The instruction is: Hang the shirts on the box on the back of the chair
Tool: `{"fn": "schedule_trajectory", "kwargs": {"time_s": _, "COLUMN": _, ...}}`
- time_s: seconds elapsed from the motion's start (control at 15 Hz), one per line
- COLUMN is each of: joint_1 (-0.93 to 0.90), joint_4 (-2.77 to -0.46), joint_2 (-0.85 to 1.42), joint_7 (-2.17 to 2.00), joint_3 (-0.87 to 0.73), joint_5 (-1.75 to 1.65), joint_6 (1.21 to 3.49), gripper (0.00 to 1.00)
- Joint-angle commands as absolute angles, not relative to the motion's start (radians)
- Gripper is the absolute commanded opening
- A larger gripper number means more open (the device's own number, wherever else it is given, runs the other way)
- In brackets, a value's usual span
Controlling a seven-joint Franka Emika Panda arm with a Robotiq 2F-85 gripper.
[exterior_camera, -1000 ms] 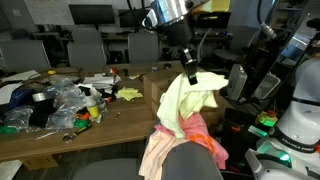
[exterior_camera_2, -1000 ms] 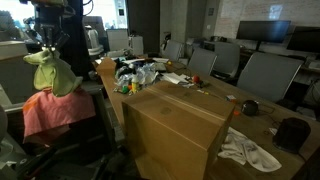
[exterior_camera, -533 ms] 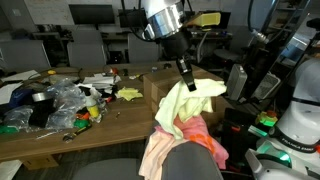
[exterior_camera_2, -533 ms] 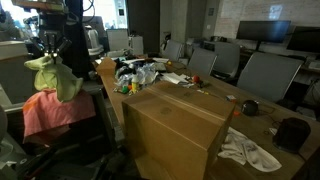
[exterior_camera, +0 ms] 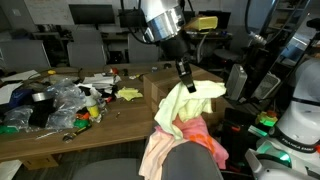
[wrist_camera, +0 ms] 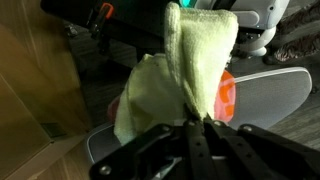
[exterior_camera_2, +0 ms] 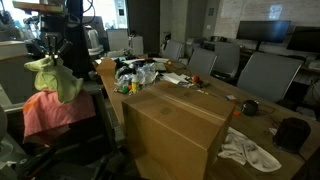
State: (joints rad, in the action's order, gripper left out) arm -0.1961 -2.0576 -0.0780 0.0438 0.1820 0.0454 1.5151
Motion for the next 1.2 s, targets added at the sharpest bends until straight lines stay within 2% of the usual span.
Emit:
{"fn": "schedule_trajectory", "kwargs": {"time_s": 0.0, "joint_1": -0.191, "joint_4": -2.054, "joint_2": -0.089, "joint_7": 0.024, "joint_3": 0.183, "joint_5": 0.052, "joint_6": 1.514, "gripper": 0.34}}
{"fn": "schedule_trajectory", "kwargs": {"time_s": 0.07, "joint_1": -0.191, "joint_4": -2.054, "joint_2": -0.091, "joint_7": 0.022, "joint_3": 0.183, "joint_5": 0.053, "joint_6": 1.512, "gripper": 0.34}}
{"fn": "schedule_trajectory", "kwargs": {"time_s": 0.53, "joint_1": -0.192, "joint_4": -2.057, "joint_2": -0.094, "joint_7": 0.016, "joint_3": 0.184, "joint_5": 0.053, "joint_6": 1.514, "gripper": 0.88}}
{"fn": "schedule_trajectory", "kwargs": {"time_s": 0.67, "joint_1": -0.191, "joint_4": -2.057, "joint_2": -0.095, "joint_7": 0.013, "joint_3": 0.183, "joint_5": 0.051, "joint_6": 1.516, "gripper": 0.99}}
{"fn": "schedule_trajectory", "kwargs": {"time_s": 1.13, "joint_1": -0.164, "joint_4": -2.037, "joint_2": -0.158, "joint_7": -0.021, "joint_3": 0.160, "joint_5": -0.008, "joint_6": 1.569, "gripper": 1.00}}
